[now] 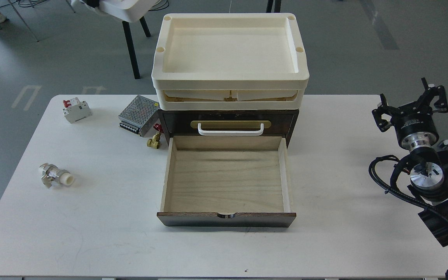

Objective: Put charging cable into cabinet
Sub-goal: 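Lift the power strip with the left gripper above the cabinet, then lower the held power strip into the open bottom drawer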

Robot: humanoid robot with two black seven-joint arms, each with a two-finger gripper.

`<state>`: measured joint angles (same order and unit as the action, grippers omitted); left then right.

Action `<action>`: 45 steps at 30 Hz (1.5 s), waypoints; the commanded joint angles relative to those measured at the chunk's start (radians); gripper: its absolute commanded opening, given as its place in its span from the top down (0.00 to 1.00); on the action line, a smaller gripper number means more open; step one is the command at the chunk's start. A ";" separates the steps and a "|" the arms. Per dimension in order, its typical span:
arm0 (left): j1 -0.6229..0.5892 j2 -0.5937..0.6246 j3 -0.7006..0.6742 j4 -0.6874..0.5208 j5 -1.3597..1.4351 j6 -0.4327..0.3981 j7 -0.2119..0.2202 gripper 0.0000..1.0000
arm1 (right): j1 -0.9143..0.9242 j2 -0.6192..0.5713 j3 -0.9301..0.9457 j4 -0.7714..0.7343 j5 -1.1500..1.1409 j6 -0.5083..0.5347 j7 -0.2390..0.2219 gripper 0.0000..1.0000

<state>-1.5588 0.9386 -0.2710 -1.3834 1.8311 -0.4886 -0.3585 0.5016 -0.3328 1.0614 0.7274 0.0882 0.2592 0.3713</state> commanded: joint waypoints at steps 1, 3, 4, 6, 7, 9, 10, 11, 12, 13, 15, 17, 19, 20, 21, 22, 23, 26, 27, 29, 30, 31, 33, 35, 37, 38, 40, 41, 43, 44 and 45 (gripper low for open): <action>-0.035 -0.064 0.000 -0.144 0.000 0.000 0.003 0.98 | 0.000 0.000 0.000 0.000 -0.001 0.000 0.000 0.00; -0.030 -0.109 0.004 -0.201 0.000 0.000 0.004 0.98 | 0.002 -0.002 0.000 -0.002 -0.002 0.000 0.000 0.00; -0.024 -0.135 0.004 -0.222 0.000 0.000 0.004 0.98 | 0.002 -0.002 0.000 -0.003 -0.002 0.000 0.000 0.00; -0.008 -0.187 0.013 -0.261 0.000 0.000 0.007 0.98 | 0.003 -0.002 0.000 -0.003 -0.004 0.000 0.000 0.00; 0.005 -0.216 0.015 -0.281 0.000 0.000 0.009 0.98 | 0.003 -0.002 0.000 -0.003 -0.004 0.000 0.000 0.00; 0.029 -0.276 0.016 -0.311 0.000 0.000 0.010 0.98 | 0.003 -0.002 0.000 -0.003 -0.005 0.000 0.000 0.00; 0.046 -0.306 0.016 -0.327 0.000 0.000 0.015 0.98 | 0.003 -0.002 0.000 -0.003 -0.005 0.000 0.000 0.00; 0.066 -0.328 0.018 -0.339 0.000 0.000 0.026 0.98 | 0.003 -0.002 0.000 -0.003 -0.005 0.000 0.000 0.00; 0.104 -0.346 0.019 -0.348 0.000 0.000 0.042 0.98 | 0.005 -0.002 0.000 -0.003 -0.005 0.000 0.000 0.00; 0.152 -0.357 0.019 -0.351 0.002 0.000 0.059 0.98 | 0.005 -0.002 0.000 -0.003 -0.005 0.000 0.000 0.00; 0.261 -0.377 0.022 -0.351 0.007 0.000 0.108 0.98 | 0.003 -0.002 0.000 -0.003 -0.005 0.000 0.000 0.00; 0.347 -0.394 0.029 -0.350 0.010 0.000 0.160 0.97 | 0.003 -0.002 0.000 -0.003 -0.005 0.000 0.000 0.00; 0.402 -0.403 0.042 -0.329 0.025 0.000 0.206 0.97 | 0.003 -0.002 0.000 -0.003 -0.005 0.000 0.000 0.00; 0.423 -0.405 0.053 -0.306 0.043 0.000 0.229 0.97 | 0.003 -0.002 0.000 -0.003 -0.005 0.000 0.000 0.00; 0.443 -0.406 0.076 -0.277 0.065 0.000 0.248 0.97 | 0.003 -0.002 0.000 -0.003 -0.005 0.000 0.000 0.00; 0.463 -0.409 0.096 -0.257 0.083 0.000 0.251 0.97 | 0.003 -0.002 0.000 -0.003 -0.005 0.000 0.000 0.00; 0.479 -0.411 0.111 -0.244 0.092 0.000 0.251 0.97 | 0.003 -0.002 0.000 -0.003 -0.005 0.000 0.000 0.00; 0.515 -0.426 0.124 -0.238 0.094 0.000 0.253 0.96 | 0.008 -0.002 0.000 -0.008 -0.005 0.000 0.000 0.00; 0.538 -0.434 0.122 -0.238 0.094 0.000 0.256 0.96 | 0.008 -0.002 0.000 -0.008 -0.005 0.000 0.000 0.00; 0.565 -0.435 0.122 -0.236 0.096 0.000 0.257 0.96 | 0.009 -0.002 -0.001 -0.013 -0.005 0.002 0.000 0.00; 0.569 -0.437 0.122 -0.236 0.096 0.000 0.259 0.96 | 0.011 -0.002 -0.001 -0.014 -0.005 0.000 0.000 0.00; 0.571 -0.437 0.124 -0.233 0.097 0.000 0.262 0.96 | 0.011 -0.002 -0.001 -0.014 -0.005 0.002 0.000 0.00; 0.582 -0.440 0.121 -0.215 0.105 0.000 0.266 0.96 | 0.011 -0.002 -0.001 -0.014 -0.005 0.002 0.000 0.00; 0.585 -0.455 0.113 -0.166 0.131 0.000 0.280 0.95 | 0.011 -0.002 -0.001 -0.014 -0.008 0.002 0.000 0.00; 0.585 -0.480 0.107 -0.108 0.142 0.000 0.276 0.95 | 0.011 -0.002 -0.001 -0.014 -0.005 0.002 0.000 0.00; 0.585 -0.485 0.107 -0.089 0.142 0.000 0.276 0.95 | 0.011 -0.002 -0.001 -0.014 -0.005 0.002 0.000 0.00; 0.588 -0.488 0.110 -0.054 0.143 0.000 0.277 0.95 | 0.009 -0.002 -0.003 -0.013 -0.008 0.002 0.000 0.00; 0.591 -0.488 0.121 -0.037 0.143 0.000 0.277 0.94 | 0.009 -0.002 -0.001 -0.013 -0.008 0.002 0.000 0.00; 0.605 -0.488 0.122 -0.016 0.145 0.000 0.279 0.94 | 0.009 -0.002 -0.003 -0.013 -0.008 0.002 0.000 0.00; 0.614 -0.489 0.121 -0.005 0.145 0.000 0.282 0.94 | 0.009 -0.002 -0.001 -0.013 -0.008 0.002 0.000 0.00; 0.621 -0.491 0.118 0.010 0.145 0.000 0.282 0.93 | 0.009 -0.002 -0.001 -0.013 -0.008 0.002 0.000 0.00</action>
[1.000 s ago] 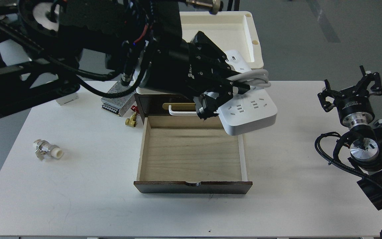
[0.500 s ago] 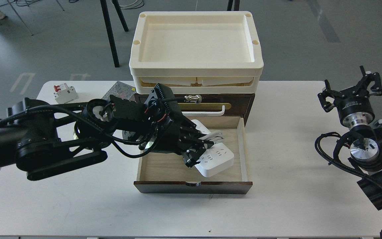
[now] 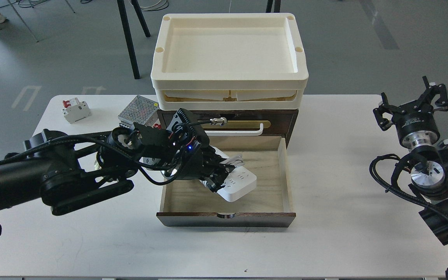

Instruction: Put charging cable into cabinet

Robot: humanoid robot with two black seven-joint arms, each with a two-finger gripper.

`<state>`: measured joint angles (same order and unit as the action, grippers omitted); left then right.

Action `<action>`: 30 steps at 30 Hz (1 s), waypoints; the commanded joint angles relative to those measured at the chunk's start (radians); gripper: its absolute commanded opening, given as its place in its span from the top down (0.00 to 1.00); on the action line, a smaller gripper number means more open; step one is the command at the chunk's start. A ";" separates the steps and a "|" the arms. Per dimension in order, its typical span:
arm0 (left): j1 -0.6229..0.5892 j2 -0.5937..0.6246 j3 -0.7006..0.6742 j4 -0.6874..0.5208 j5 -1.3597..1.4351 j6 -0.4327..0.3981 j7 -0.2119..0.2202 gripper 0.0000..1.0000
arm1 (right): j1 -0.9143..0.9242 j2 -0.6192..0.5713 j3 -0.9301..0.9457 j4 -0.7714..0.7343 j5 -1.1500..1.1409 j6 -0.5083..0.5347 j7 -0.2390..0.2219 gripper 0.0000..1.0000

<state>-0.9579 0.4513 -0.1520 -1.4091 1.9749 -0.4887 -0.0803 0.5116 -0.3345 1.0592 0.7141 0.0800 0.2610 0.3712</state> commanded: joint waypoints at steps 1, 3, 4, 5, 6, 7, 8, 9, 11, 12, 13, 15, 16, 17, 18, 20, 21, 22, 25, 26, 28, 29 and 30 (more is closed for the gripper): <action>0.025 -0.008 -0.004 0.050 0.001 0.000 0.007 0.92 | -0.001 0.000 -0.001 0.001 0.000 0.000 0.000 0.00; 0.025 -0.035 0.000 0.079 0.001 0.000 0.008 0.88 | -0.001 0.000 -0.001 0.001 0.000 0.000 0.000 0.00; 0.027 -0.048 0.000 0.085 0.001 0.000 0.008 0.85 | -0.001 0.000 -0.001 0.001 0.000 0.000 0.000 0.00; 0.027 -0.055 0.002 0.085 0.001 0.000 0.008 0.83 | -0.001 0.000 0.001 0.001 0.000 0.000 0.000 0.00; 0.027 -0.057 0.002 0.085 0.001 0.000 0.010 0.78 | -0.001 0.000 -0.001 0.001 0.003 0.000 0.000 0.00; 0.028 -0.060 0.002 0.085 0.001 0.000 0.013 0.69 | -0.001 0.000 -0.001 0.001 0.000 0.000 0.000 0.00; 0.028 -0.060 0.000 0.085 -0.001 0.000 0.020 0.59 | -0.001 0.000 -0.001 0.001 0.000 0.000 0.000 0.00; 0.028 -0.063 -0.004 0.085 -0.002 0.000 0.036 0.49 | -0.001 0.000 -0.001 0.001 0.000 0.000 0.000 0.00; 0.027 -0.078 -0.012 0.078 -0.008 0.000 0.054 0.37 | -0.001 0.000 -0.001 0.001 0.000 0.000 0.000 0.00; 0.027 -0.085 -0.015 0.073 -0.016 0.000 0.054 0.30 | -0.001 0.000 -0.001 0.001 0.000 0.000 0.000 0.00; 0.027 -0.088 -0.023 0.073 -0.027 0.000 0.054 0.20 | -0.001 0.000 -0.001 0.001 0.000 0.000 0.000 0.00; 0.027 -0.092 -0.067 0.068 -0.082 0.000 0.042 0.01 | -0.001 0.000 -0.001 0.001 0.000 0.000 0.000 0.00; 0.027 -0.094 -0.105 0.058 -0.132 0.000 0.036 0.01 | -0.001 0.000 -0.001 0.001 0.000 0.000 0.000 0.00; 0.027 -0.092 -0.153 0.041 -0.201 0.000 0.030 0.01 | -0.001 0.000 -0.001 0.002 0.000 0.000 0.000 0.00; 0.027 -0.091 -0.203 0.026 -0.275 0.000 0.021 0.01 | -0.001 0.000 -0.001 0.001 0.000 0.000 0.000 0.00; 0.027 -0.092 -0.337 0.012 -0.467 0.000 -0.013 0.01 | -0.001 0.000 -0.001 0.002 0.003 0.004 0.000 0.00; 0.027 -0.095 -0.413 0.012 -0.590 0.000 -0.044 0.01 | -0.001 0.000 0.001 0.004 0.000 0.006 0.000 0.00; 0.028 -0.095 -0.478 0.012 -0.707 0.000 -0.071 0.00 | -0.001 0.000 0.001 0.005 0.003 0.006 0.000 0.00; 0.028 -0.085 -0.622 0.025 -1.108 0.000 -0.118 0.00 | 0.001 0.000 0.002 0.005 0.003 0.007 0.000 0.00; 0.028 -0.080 -0.647 0.039 -1.228 0.000 -0.122 0.00 | 0.001 0.000 0.002 0.005 0.003 0.007 0.000 0.00; 0.028 -0.063 -0.681 0.097 -1.446 0.000 -0.124 0.00 | 0.001 0.000 0.004 0.005 0.003 0.007 0.000 0.00; 0.028 -0.053 -0.693 0.134 -1.537 0.000 -0.122 0.00 | 0.001 0.000 0.004 0.005 0.003 0.007 0.000 0.00; 0.028 -0.042 -0.702 0.160 -1.605 0.000 -0.124 0.00 | 0.001 0.000 0.005 0.005 0.003 0.007 0.000 0.00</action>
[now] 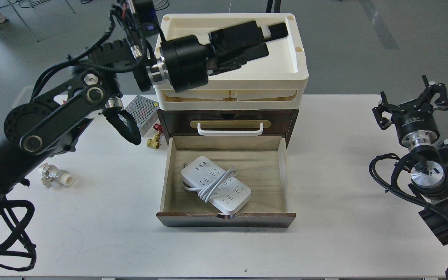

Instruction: Put charging cable into cabinet

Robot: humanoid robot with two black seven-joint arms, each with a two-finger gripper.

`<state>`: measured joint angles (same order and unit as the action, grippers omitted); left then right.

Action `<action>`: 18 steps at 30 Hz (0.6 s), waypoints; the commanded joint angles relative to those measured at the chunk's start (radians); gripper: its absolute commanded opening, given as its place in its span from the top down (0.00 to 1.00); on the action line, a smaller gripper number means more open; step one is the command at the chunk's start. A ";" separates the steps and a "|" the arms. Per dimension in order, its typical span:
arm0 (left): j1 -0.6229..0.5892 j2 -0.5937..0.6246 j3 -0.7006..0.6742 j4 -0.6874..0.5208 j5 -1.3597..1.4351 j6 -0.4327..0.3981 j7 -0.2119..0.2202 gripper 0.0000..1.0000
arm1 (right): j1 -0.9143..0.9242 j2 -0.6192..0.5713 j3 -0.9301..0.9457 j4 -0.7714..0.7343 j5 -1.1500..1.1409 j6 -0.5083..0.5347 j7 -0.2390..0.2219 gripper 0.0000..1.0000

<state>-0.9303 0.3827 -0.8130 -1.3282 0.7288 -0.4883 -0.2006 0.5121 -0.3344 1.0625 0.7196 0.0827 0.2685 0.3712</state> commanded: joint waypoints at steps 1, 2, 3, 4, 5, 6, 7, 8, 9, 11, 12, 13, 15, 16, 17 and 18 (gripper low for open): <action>0.004 0.036 -0.057 0.104 -0.417 0.000 -0.003 0.00 | 0.002 0.000 0.005 0.000 0.002 0.000 0.000 0.00; 0.014 0.044 -0.083 0.125 -0.464 0.000 -0.005 0.00 | 0.000 0.000 0.007 0.000 0.002 0.000 -0.001 0.00; 0.033 0.050 -0.116 0.147 -0.498 0.000 -0.005 0.00 | 0.000 0.000 0.010 0.001 0.003 0.000 -0.003 0.00; 0.057 0.051 -0.162 0.170 -0.529 0.000 -0.005 0.00 | 0.000 0.000 0.011 0.001 0.003 -0.002 -0.003 0.00; 0.080 0.051 -0.214 0.191 -0.555 0.000 0.000 0.00 | 0.000 0.000 0.013 0.000 0.003 -0.002 -0.006 0.00; 0.097 0.050 -0.260 0.216 -0.575 0.000 0.004 0.00 | 0.000 0.002 0.014 0.000 0.003 -0.002 -0.009 0.00; 0.111 0.051 -0.288 0.242 -0.591 0.000 0.004 0.00 | -0.001 0.000 0.014 0.000 0.003 0.000 -0.011 0.00; 0.123 0.051 -0.310 0.271 -0.604 0.000 0.004 0.00 | 0.000 0.000 0.014 0.000 0.003 0.001 -0.012 0.00; 0.133 0.051 -0.325 0.308 -0.618 0.000 0.004 0.00 | 0.000 0.000 0.014 0.000 0.003 0.001 -0.012 0.00; 0.143 0.058 -0.331 0.381 -0.653 0.000 -0.002 0.00 | 0.000 0.000 0.014 -0.003 0.003 0.001 -0.012 0.00; 0.149 0.062 -0.331 0.420 -0.672 0.000 -0.003 0.00 | 0.002 0.000 0.016 -0.003 0.003 0.001 -0.012 0.00; 0.157 0.067 -0.331 0.452 -0.687 0.000 -0.002 0.00 | 0.002 0.000 0.016 -0.003 0.003 0.000 -0.012 0.00; 0.182 0.068 -0.331 0.513 -0.718 0.000 -0.005 0.00 | 0.002 0.000 0.016 -0.003 0.003 -0.003 -0.011 0.00; 0.201 0.068 -0.331 0.538 -0.733 0.000 -0.007 0.00 | 0.002 0.000 0.017 -0.003 0.005 -0.003 -0.011 0.00; 0.220 0.068 -0.333 0.552 -0.746 0.000 -0.007 0.00 | 0.002 0.000 0.017 -0.003 0.005 -0.005 -0.009 0.00; 0.241 0.068 -0.333 0.566 -0.762 0.000 -0.008 0.00 | 0.003 0.000 0.017 -0.003 0.003 -0.006 -0.006 0.00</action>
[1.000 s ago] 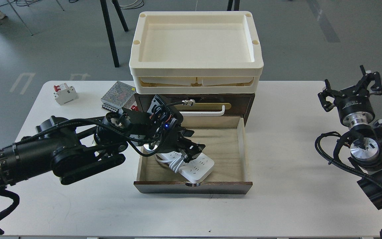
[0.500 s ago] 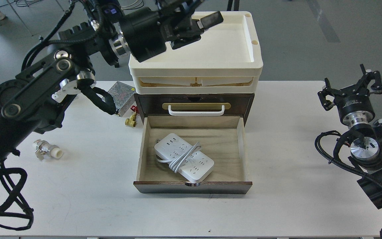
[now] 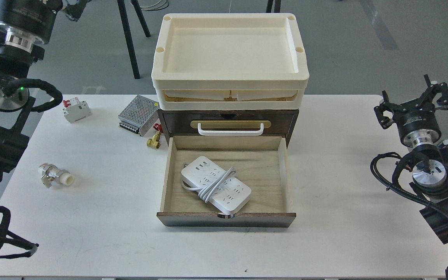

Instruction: Put charging cable into cabinet

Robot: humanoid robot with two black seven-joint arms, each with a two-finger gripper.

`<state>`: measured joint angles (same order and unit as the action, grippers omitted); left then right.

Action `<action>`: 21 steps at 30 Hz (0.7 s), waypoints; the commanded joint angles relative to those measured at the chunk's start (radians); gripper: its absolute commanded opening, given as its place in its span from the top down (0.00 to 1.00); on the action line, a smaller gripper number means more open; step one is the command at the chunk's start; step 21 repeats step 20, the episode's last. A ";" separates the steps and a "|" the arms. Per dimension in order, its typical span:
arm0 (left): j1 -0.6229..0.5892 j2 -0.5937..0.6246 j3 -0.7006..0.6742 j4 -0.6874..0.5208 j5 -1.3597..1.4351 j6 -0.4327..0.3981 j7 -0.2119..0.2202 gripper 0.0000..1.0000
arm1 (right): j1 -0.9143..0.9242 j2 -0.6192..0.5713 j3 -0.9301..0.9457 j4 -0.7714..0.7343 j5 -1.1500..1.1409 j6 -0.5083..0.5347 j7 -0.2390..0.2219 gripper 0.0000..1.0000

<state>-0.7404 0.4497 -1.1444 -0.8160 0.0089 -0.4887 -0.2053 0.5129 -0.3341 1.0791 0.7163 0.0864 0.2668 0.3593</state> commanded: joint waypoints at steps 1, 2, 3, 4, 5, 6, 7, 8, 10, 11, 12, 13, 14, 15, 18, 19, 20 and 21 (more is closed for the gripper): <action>0.073 0.001 -0.001 0.066 -0.058 0.000 -0.002 0.00 | 0.003 0.000 0.001 0.000 0.001 -0.005 0.006 0.00; 0.093 0.001 -0.001 0.075 -0.067 0.000 -0.002 0.00 | 0.003 0.000 0.001 -0.001 -0.001 -0.006 0.007 0.00; 0.116 0.001 -0.001 0.087 -0.070 0.000 -0.002 0.00 | 0.003 0.000 -0.001 -0.003 -0.001 -0.006 0.007 0.00; 0.136 0.001 -0.001 0.098 -0.070 0.000 -0.002 0.00 | 0.003 0.000 -0.001 -0.001 -0.001 -0.006 0.007 0.00; 0.156 -0.002 -0.001 0.110 -0.070 0.000 -0.003 0.00 | 0.003 0.000 -0.002 -0.001 -0.001 -0.006 0.007 0.00; 0.177 -0.005 -0.001 0.121 -0.072 0.000 -0.005 0.00 | 0.003 0.000 -0.002 -0.001 -0.001 -0.006 0.007 0.00; 0.200 -0.008 -0.001 0.129 -0.072 0.000 -0.006 0.00 | 0.004 0.000 -0.002 0.000 -0.001 -0.006 0.009 0.00; 0.219 -0.009 -0.001 0.135 -0.072 0.000 -0.012 0.00 | 0.006 0.000 -0.002 0.000 -0.001 -0.006 0.010 0.00; 0.252 -0.029 -0.001 0.138 -0.073 0.000 -0.038 0.00 | 0.009 0.000 -0.001 0.000 -0.001 -0.006 0.010 0.00; 0.260 -0.043 0.000 0.133 -0.073 0.000 -0.054 0.00 | 0.010 0.000 -0.001 0.002 -0.001 -0.005 0.012 0.00; 0.266 -0.057 0.000 0.126 -0.073 0.000 -0.066 0.00 | 0.012 0.000 0.001 0.002 0.001 -0.005 0.010 0.00; 0.271 -0.063 0.000 0.126 -0.072 0.000 -0.075 0.00 | 0.012 0.000 0.001 0.002 0.001 -0.005 0.010 0.00; 0.271 -0.066 0.000 0.126 -0.072 0.000 -0.075 0.00 | 0.012 -0.002 0.001 0.005 0.001 -0.005 0.010 0.00; 0.271 -0.066 0.000 0.126 -0.073 0.000 -0.075 0.00 | 0.010 -0.002 0.001 0.008 0.001 -0.003 0.010 0.00; 0.271 -0.069 -0.001 0.126 -0.073 0.000 -0.075 0.00 | 0.012 -0.002 -0.001 0.009 0.001 -0.003 0.012 0.00; 0.271 -0.071 -0.001 0.126 -0.073 0.000 -0.075 0.00 | 0.010 -0.002 -0.001 0.008 0.001 -0.003 0.013 0.00; 0.269 -0.071 -0.001 0.126 -0.073 0.000 -0.075 0.00 | 0.010 -0.003 -0.001 0.009 0.001 -0.003 0.015 0.00; 0.269 -0.071 -0.001 0.126 -0.073 0.000 -0.075 0.00 | 0.010 -0.003 -0.001 0.009 0.001 -0.003 0.015 0.00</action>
